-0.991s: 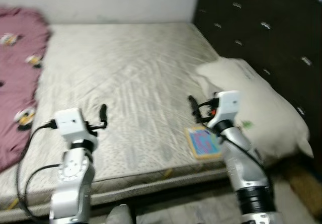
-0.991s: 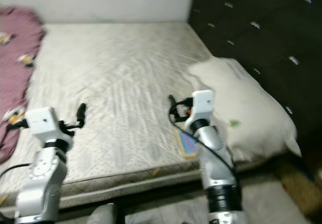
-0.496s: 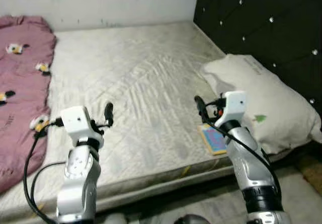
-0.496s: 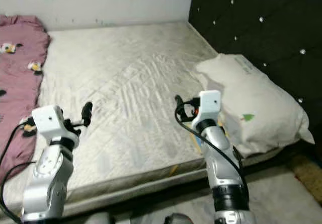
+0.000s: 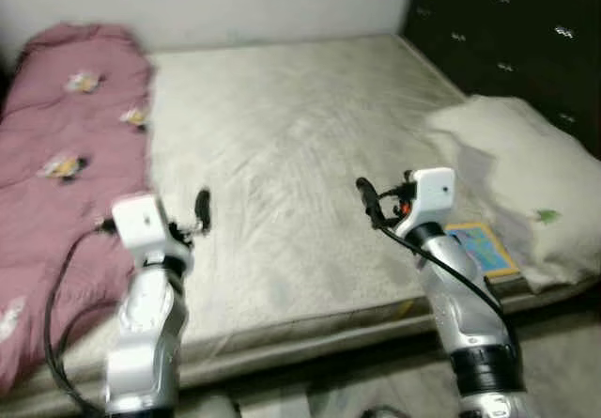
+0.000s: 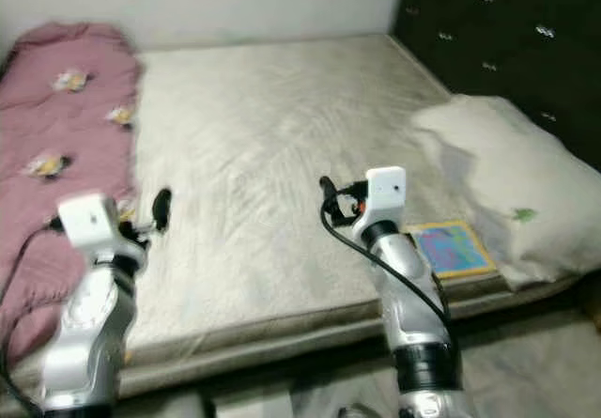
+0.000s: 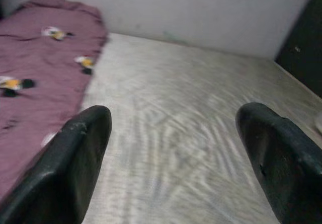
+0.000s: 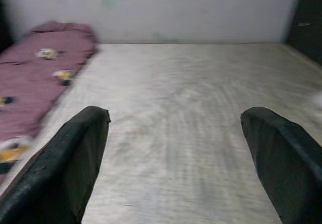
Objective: Clean up the room
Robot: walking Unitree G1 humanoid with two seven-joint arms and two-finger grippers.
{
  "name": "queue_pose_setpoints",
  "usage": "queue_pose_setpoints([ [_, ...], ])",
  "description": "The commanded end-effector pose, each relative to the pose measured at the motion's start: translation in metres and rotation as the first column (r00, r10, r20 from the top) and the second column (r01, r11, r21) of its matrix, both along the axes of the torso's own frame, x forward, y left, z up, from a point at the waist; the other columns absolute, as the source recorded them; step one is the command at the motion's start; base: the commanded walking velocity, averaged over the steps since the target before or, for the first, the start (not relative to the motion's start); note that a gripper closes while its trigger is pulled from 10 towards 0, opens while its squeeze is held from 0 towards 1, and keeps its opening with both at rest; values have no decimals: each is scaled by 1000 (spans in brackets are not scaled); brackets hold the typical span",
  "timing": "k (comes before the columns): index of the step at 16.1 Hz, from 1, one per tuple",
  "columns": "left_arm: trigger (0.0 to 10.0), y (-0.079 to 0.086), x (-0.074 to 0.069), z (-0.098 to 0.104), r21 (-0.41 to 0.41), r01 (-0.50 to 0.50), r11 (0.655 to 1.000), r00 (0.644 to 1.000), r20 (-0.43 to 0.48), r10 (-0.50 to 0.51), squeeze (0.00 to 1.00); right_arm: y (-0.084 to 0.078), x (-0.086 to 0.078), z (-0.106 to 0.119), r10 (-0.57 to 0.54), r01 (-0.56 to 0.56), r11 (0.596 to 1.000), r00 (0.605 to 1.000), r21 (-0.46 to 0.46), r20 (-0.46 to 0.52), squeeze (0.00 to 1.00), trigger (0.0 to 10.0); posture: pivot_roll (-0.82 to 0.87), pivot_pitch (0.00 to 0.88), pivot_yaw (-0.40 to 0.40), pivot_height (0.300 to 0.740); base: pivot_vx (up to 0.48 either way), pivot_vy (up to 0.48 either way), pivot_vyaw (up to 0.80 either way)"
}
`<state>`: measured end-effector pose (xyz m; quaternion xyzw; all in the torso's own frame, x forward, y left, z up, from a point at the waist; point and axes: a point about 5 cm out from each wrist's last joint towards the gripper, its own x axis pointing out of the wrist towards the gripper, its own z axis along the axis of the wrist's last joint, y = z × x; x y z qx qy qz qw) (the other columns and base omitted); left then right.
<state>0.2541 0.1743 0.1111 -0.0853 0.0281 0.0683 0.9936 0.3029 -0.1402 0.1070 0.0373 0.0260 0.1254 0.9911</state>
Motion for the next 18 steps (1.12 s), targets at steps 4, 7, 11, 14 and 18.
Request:
queue_pose_setpoints([
  [4, 10000, 2, 0, 0, 1, -12, 1000, 1000, 0, 12, 0, 2, 4, 7, 5, -5, 1000, 1000, -6, 24, 0, 10000, -12, 0, -36, 740, 0, 459, 361],
  [7, 10000, 2, 0, -1, 1, -11, 1000, 1000, -2, 11, 0, 1, 5, 7, -3, 3, 1000, 1000, -3, 22, 0, 10000, -14, 0, -38, 740, 0, 458, 0],
  [11, 10000, 3, -2, -2, -15, -21, 1000, 1000, -7, 21, 0, -1, 5, 7, -12, 12, 1000, 1000, 0, 17, 0, 10000, -17, 0, -39, 740, 0, 458, 0],
  [14, 10000, 3, -2, -3, -18, -24, 1000, 1000, -9, 23, 0, -2, 6, 7, -13, 13, 1000, 1000, -4, 17, 0, 10000, -18, 0, -41, 740, 0, 456, 0],
  [18, 10000, 6, -6, -5, -13, -28, 1000, 999, -18, 28, 0, -2, 5, 6, -15, 15, 1000, 1000, -6, 15, 0, 10000, -17, 0, -40, 740, 0, 458, 0],
])
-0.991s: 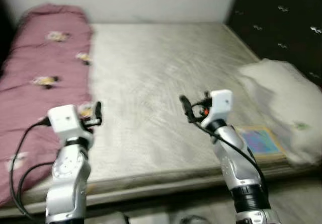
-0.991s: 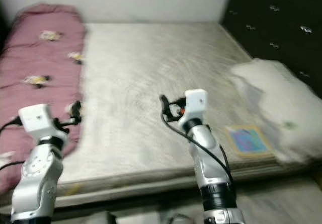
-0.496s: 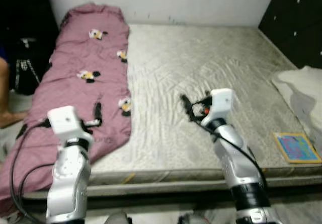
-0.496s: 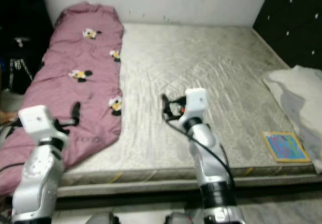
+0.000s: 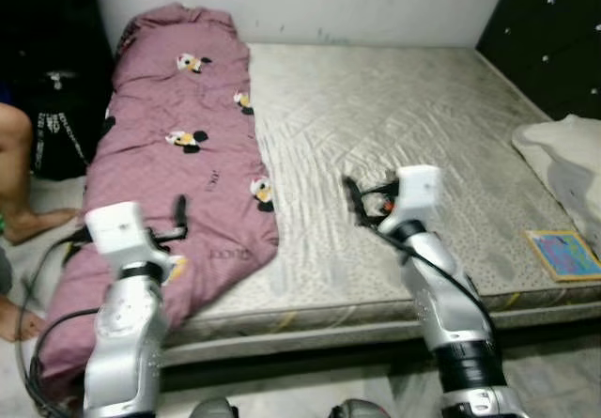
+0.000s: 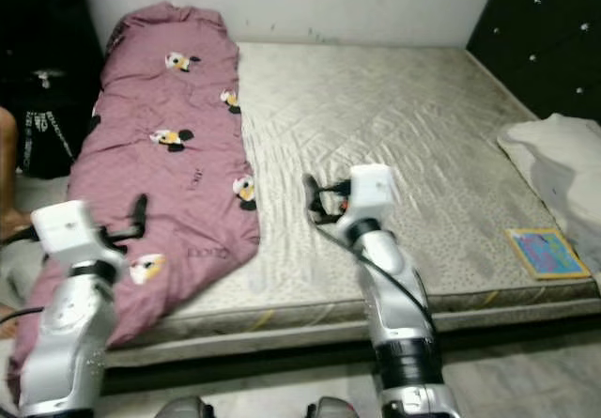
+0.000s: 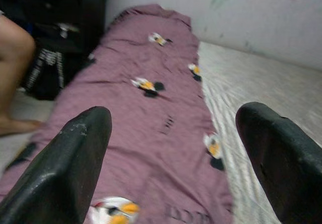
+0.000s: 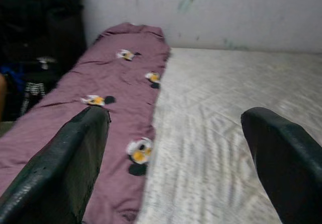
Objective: Clean up the room
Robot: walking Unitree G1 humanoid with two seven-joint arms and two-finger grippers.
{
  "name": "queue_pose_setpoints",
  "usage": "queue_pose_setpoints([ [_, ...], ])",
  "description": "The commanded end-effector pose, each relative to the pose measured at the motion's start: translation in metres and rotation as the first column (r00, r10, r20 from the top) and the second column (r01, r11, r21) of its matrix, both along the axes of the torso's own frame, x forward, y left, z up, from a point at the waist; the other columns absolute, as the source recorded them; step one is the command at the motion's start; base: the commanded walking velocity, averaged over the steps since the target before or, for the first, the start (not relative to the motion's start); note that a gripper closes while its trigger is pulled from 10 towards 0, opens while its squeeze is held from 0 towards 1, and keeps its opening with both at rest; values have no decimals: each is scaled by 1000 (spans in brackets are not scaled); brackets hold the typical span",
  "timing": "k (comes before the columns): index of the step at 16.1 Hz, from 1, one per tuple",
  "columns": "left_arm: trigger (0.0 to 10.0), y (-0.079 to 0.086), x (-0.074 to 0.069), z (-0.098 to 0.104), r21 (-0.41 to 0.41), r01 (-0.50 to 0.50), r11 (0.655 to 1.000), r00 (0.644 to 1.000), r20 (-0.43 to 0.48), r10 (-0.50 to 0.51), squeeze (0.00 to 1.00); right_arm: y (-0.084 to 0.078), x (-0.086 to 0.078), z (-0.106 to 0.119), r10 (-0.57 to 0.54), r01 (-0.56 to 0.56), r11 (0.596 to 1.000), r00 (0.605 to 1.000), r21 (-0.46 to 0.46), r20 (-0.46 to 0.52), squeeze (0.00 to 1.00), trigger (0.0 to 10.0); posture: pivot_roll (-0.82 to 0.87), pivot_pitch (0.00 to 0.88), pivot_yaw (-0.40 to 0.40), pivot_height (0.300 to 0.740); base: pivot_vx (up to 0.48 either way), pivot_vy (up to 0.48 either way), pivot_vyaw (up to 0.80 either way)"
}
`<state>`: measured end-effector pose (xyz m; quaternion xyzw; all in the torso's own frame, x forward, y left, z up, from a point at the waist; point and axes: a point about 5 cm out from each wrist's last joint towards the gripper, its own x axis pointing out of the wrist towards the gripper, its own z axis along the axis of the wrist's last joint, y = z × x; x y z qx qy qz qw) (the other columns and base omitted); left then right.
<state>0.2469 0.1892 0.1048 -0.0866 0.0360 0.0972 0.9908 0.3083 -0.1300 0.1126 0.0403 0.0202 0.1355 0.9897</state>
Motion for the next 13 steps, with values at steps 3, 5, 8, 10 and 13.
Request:
queue_pose_setpoints([
  [3, 10000, -7, -2, 0, -7, 20, 1000, 1000, -6, -20, 0, -13, -2, -1, -35, 35, 999, 999, -16, -4, 0, 10000, -15, 0, -36, 740, 0, 458, 0],
  [5, 10000, -8, -3, 0, -8, 23, 1000, 1000, -6, -23, 0, -13, -2, -1, -34, 34, 999, 999, -16, -5, 0, 10000, -15, 0, -36, 740, 0, 456, 0],
  [8, 10000, -7, 1, 3, 2, 18, 1000, 1000, 3, -18, 0, -12, -1, -1, -34, 34, 999, 999, -14, -7, 0, 10000, -16, 0, -36, 740, 0, 454, 0],
  [10, 10000, -4, 1, 4, 13, 2, 1000, 1000, 3, -2, 0, -12, 0, 0, -34, 34, 999, 999, -15, -7, 0, 10000, -16, 6, -35, 740, 0, 458, 0],
  [13, 10000, -4, -2, 3, 15, 5, 1000, 1000, -1, -5, 0, -12, 0, 0, -31, 31, 999, 999, -16, -8, 0, 10000, -14, 9, -38, 740, 0, 459, 0],
])
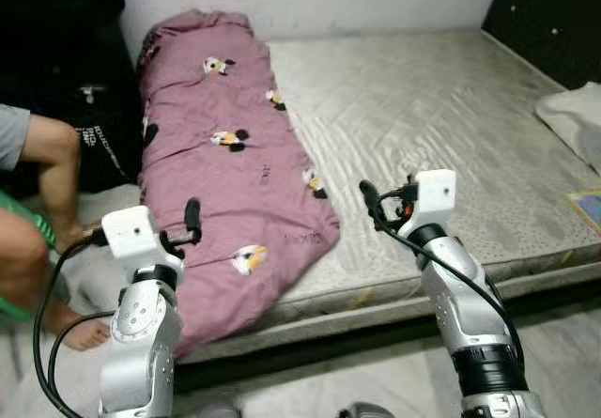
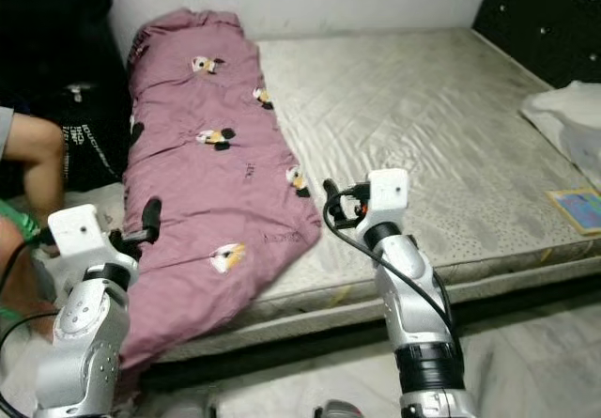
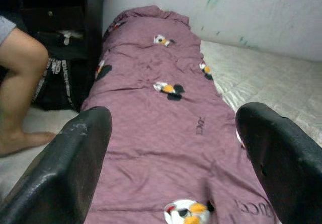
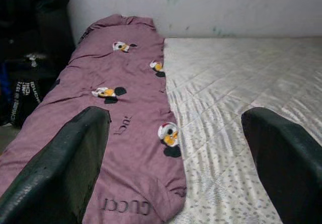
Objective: Clean up the room
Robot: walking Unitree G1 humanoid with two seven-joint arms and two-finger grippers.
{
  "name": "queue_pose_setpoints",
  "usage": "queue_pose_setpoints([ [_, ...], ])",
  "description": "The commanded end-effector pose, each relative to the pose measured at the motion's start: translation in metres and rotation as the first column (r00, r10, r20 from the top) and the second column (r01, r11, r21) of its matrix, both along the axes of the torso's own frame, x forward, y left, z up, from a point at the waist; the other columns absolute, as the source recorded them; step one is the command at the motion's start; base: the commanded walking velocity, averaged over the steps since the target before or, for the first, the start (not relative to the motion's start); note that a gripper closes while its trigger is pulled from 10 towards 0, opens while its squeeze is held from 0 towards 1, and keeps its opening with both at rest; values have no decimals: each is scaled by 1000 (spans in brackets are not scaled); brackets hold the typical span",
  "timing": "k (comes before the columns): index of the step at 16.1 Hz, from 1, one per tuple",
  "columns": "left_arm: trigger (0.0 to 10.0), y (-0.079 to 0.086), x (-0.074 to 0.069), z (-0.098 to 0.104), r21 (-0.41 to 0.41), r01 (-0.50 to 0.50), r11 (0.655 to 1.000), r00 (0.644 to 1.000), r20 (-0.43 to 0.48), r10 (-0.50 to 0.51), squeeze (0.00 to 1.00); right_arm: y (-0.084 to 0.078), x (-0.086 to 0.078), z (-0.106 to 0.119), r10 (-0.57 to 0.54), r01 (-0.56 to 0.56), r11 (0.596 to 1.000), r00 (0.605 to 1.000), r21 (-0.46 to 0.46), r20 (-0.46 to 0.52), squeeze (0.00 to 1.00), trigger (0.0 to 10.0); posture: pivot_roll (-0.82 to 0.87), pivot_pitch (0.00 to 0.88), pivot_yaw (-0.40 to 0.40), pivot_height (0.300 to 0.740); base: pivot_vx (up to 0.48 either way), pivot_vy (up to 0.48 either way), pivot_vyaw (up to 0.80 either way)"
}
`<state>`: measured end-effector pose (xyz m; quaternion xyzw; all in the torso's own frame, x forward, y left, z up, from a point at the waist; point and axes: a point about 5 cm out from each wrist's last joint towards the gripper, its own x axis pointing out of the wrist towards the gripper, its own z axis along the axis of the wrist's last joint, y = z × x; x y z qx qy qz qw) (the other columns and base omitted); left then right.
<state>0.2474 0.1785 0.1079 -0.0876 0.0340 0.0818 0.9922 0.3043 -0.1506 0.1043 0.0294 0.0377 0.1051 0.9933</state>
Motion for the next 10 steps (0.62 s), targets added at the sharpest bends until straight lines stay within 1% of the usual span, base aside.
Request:
queue_pose_setpoints([
  [1, 10000, 7, -3, 0, 18, -22, 1000, 1000, -10, 23, 0, 9, 4, 8, 29, -29, 1000, 999, 10, 24, 0, 10000, -13, 10, -38, 740, 0, 454, 0],
  [2, 10000, 6, -3, 0, 13, -19, 1000, 1000, -9, 19, 0, 9, 4, 7, 29, -30, 1000, 999, 8, 23, 0, 10000, -14, 12, -38, 740, 0, 262, 0],
  [4, 10000, 4, -3, 2, 14, -8, 1000, 1000, 5, 8, 0, 9, 3, 7, 29, -29, 1000, 999, 7, 22, 0, 10000, -15, 12, -37, 740, 0, 0, 0],
  [5, 10000, 2, -3, 3, 18, 11, 1000, 1000, 14, -11, 0, 9, 3, 7, 29, -30, 1000, 999, 6, 21, 0, 10000, -16, 13, -36, 740, 0, 0, 0],
  [6, 10000, -1, -3, 4, 2, 47, 999, 999, 26, -47, 0, 9, 3, 6, 30, -30, 1000, 999, 3, 19, 0, 10000, -16, 13, -36, 740, 0, 0, 0],
  [8, 10000, -2, -3, 6, -9, 66, 998, 997, 37, -66, 0, 9, 3, 6, 30, -30, 1000, 999, -4, 20, 0, 10000, -18, 14, -34, 740, 0, 0, 0],
  [10, 10000, -2, -3, 7, -14, 74, 997, 996, 43, -73, 0, 8, 3, 6, 31, -31, 999, 999, -8, 19, 0, 10000, -15, 14, -37, 740, 283, 0, 0],
])
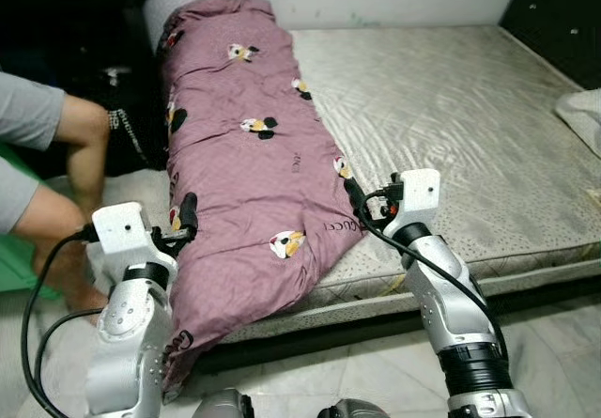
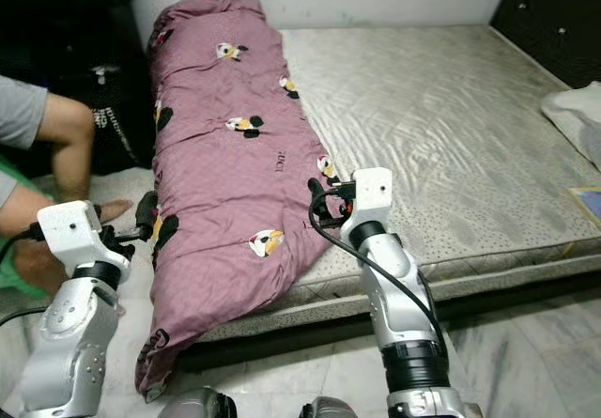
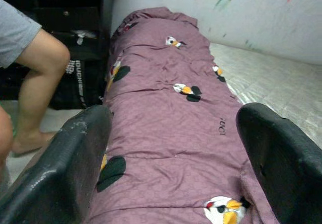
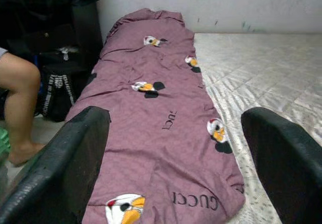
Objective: Clean up the room
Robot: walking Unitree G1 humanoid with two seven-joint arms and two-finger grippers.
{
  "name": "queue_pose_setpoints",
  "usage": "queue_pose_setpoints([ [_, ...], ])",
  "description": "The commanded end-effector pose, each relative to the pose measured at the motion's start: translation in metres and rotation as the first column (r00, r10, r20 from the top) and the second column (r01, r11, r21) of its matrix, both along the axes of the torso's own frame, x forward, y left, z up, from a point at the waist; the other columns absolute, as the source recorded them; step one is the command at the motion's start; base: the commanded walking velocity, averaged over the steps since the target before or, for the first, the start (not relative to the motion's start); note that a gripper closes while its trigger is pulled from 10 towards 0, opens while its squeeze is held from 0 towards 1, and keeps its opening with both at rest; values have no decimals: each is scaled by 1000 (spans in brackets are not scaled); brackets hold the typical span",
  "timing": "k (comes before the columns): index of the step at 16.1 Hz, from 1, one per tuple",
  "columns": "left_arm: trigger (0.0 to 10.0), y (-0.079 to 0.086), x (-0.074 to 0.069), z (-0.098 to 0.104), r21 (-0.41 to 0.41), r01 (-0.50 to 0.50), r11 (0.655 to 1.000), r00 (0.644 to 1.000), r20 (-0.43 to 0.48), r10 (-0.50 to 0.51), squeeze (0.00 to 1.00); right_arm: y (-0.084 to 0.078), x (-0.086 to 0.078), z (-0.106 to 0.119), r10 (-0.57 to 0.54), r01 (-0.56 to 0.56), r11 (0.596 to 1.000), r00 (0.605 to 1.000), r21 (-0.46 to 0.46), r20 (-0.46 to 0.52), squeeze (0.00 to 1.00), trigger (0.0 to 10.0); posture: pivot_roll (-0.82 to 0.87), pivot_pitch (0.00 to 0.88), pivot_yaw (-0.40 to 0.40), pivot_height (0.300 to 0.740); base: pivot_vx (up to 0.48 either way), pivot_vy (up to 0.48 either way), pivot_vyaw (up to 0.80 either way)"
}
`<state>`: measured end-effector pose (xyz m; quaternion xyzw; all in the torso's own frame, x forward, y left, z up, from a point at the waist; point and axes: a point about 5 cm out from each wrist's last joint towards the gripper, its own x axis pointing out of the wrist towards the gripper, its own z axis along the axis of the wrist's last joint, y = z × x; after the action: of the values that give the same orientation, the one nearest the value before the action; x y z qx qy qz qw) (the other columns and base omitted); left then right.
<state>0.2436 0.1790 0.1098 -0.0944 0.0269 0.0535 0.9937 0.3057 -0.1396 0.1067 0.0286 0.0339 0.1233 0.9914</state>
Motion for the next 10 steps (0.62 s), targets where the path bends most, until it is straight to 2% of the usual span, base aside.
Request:
queue_pose_setpoints([
  [1, 10000, -3, 0, 5, -2, 22, 1000, 1000, 23, -21, 0, -2, 2, 4, -3, 3, 1000, 1000, -9, 11, 0, 10000, -15, 14, -37, 740, 315, 0, 0],
  [10, 10000, -4, 1, 5, -6, 29, 1000, 999, 21, -29, 0, -2, 2, 4, -3, 3, 1000, 1000, -9, 13, 0, 10000, -14, 6, -34, 740, 327, 0, 0],
])
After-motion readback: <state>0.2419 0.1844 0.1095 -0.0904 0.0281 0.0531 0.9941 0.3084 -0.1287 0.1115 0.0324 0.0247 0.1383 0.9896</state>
